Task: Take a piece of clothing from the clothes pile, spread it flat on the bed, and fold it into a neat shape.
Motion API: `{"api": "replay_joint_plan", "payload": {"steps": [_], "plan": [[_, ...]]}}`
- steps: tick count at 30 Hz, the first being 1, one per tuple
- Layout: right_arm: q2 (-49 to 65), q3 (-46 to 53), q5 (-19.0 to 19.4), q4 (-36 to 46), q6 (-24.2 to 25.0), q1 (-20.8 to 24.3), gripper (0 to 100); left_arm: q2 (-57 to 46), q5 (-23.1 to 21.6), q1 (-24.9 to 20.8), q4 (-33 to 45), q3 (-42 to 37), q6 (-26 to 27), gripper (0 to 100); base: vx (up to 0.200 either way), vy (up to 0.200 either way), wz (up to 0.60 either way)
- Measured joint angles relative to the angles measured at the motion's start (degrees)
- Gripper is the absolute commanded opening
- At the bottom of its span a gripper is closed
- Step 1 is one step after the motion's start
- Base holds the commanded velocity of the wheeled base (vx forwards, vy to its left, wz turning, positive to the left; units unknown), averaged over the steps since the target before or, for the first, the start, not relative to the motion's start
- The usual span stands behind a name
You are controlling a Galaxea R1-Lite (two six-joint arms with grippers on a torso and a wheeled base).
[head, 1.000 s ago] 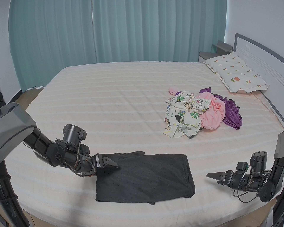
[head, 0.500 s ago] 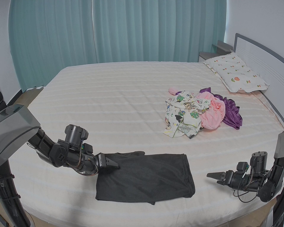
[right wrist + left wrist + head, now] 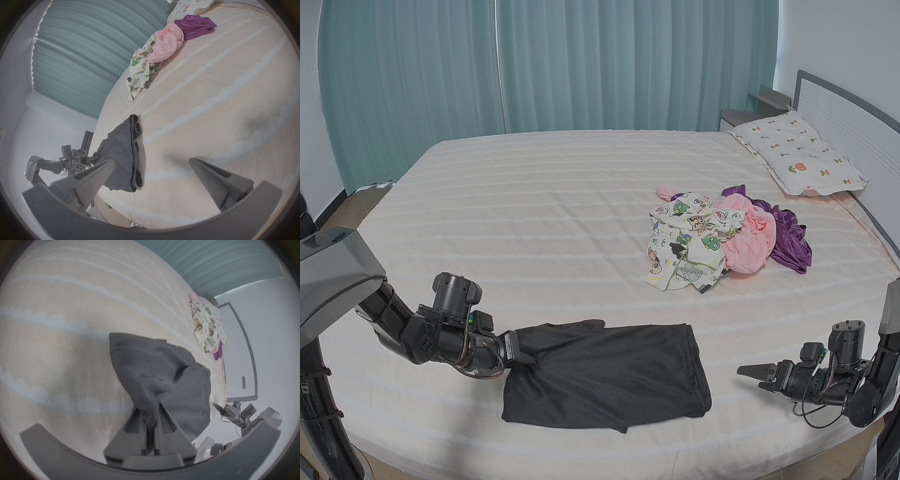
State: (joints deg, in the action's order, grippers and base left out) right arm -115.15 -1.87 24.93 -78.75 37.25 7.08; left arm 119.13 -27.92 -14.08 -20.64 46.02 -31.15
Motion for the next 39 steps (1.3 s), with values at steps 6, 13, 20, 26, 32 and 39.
{"api": "replay_joint_plan", "payload": {"steps": [6, 13, 20, 26, 32, 39], "plan": [[-0.3, 0.1, 0.0, 0.0, 0.0, 0.0, 100, -0.3, 0.0, 0.6, -5.5, -3.8, -0.5, 0, 0.000, 0.000, 0.00], [-0.5, 0.4, 0.1, 0.0, 0.0, 0.0, 100, -0.4, 0.0, 1.4, -5.9, -4.9, -0.7, 0, 0.000, 0.114, 0.00], [-0.6, 0.5, 0.1, -0.1, 0.1, 0.0, 100, -0.9, 0.0, 2.0, -5.6, -5.9, -0.6, 0, 0.000, 0.200, 0.00], [-0.9, 0.4, 0.1, -0.1, 0.1, 0.1, 100, -2.4, 0.0, 2.1, -5.5, -7.2, -0.6, 0, 0.000, 0.200, 0.00], [-1.0, 0.4, 0.0, -0.1, 0.1, 0.1, 100, -3.9, 0.0, 3.1, -5.4, -8.1, -0.7, 0, 0.000, 0.200, 0.00], [-1.0, 0.4, 0.0, -0.1, 0.1, 0.1, 100, -4.9, 0.0, 4.4, -5.4, -8.9, -0.7, 0, 0.000, 0.200, 0.00]]}}
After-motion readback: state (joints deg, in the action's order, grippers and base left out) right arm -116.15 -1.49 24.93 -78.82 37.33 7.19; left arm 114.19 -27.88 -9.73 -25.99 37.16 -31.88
